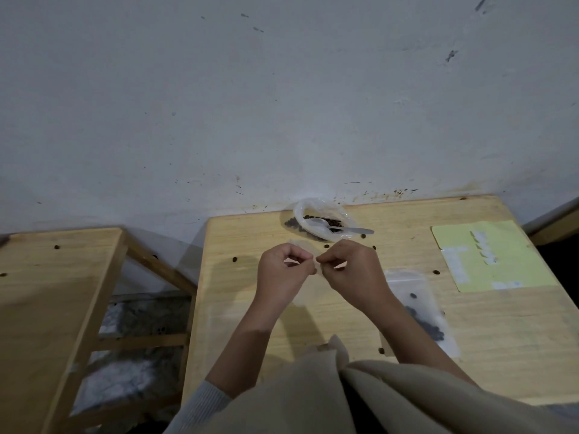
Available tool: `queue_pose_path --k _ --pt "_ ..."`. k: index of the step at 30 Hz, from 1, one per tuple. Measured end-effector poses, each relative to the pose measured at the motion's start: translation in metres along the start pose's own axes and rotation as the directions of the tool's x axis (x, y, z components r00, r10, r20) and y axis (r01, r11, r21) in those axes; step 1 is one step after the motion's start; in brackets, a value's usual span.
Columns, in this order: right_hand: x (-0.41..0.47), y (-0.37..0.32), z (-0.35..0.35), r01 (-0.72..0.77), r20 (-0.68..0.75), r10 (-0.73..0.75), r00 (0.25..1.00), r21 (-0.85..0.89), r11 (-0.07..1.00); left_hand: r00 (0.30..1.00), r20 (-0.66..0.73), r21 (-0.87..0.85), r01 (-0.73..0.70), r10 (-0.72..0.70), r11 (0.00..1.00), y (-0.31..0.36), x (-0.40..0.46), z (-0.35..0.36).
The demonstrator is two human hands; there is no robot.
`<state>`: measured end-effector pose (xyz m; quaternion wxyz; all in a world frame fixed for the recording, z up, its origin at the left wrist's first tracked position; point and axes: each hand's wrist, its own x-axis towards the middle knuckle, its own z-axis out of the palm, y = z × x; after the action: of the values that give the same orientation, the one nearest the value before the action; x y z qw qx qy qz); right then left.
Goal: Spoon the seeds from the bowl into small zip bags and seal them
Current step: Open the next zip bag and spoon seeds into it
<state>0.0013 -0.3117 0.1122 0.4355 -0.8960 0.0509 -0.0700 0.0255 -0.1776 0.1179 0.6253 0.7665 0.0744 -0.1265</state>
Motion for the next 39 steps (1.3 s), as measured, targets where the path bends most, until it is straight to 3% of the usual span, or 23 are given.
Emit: queue_pose_path --k 5,13,20,26,29,32,39 --pt "-0.002 -0.003 0.001 -0.086 0.012 0.085 0.996 0.13 0.988 0.998 -0.04 0.07 -0.036 0.039 0.997 -0.005 0.007 0.001" --pt "-0.004 -0.003 0.008 -0.147 -0.078 0.157 0.985 0.123 0.981 0.996 -0.065 0.091 -0.056 0.062 0.994 -0.009 0.009 0.007" --pt "-0.011 -0.001 0.025 -0.04 -0.23 0.071 0.971 0.134 0.99 0.995 -0.076 0.123 -0.052 0.062 0.991 -0.009 0.01 0.008" --pt "0.008 0.009 0.016 -0.013 -0.385 0.009 0.923 -0.008 1.0 0.998 0.015 0.211 -0.07 0.069 0.975 -0.016 0.001 0.013" --pt "0.011 0.008 0.012 0.017 -0.262 -0.031 0.965 -0.055 0.998 0.995 0.028 0.231 -0.103 0.099 0.968 -0.013 0.008 0.007" --pt "0.009 0.006 0.01 -0.04 -0.088 0.029 0.996 -0.117 0.992 0.99 0.018 0.219 -0.142 0.141 0.965 -0.007 0.011 0.004" --pt "0.018 0.002 -0.013 -0.252 -0.018 0.253 0.967 0.055 0.966 0.939 0.091 0.065 -0.339 0.332 0.939 -0.012 0.0 0.012"
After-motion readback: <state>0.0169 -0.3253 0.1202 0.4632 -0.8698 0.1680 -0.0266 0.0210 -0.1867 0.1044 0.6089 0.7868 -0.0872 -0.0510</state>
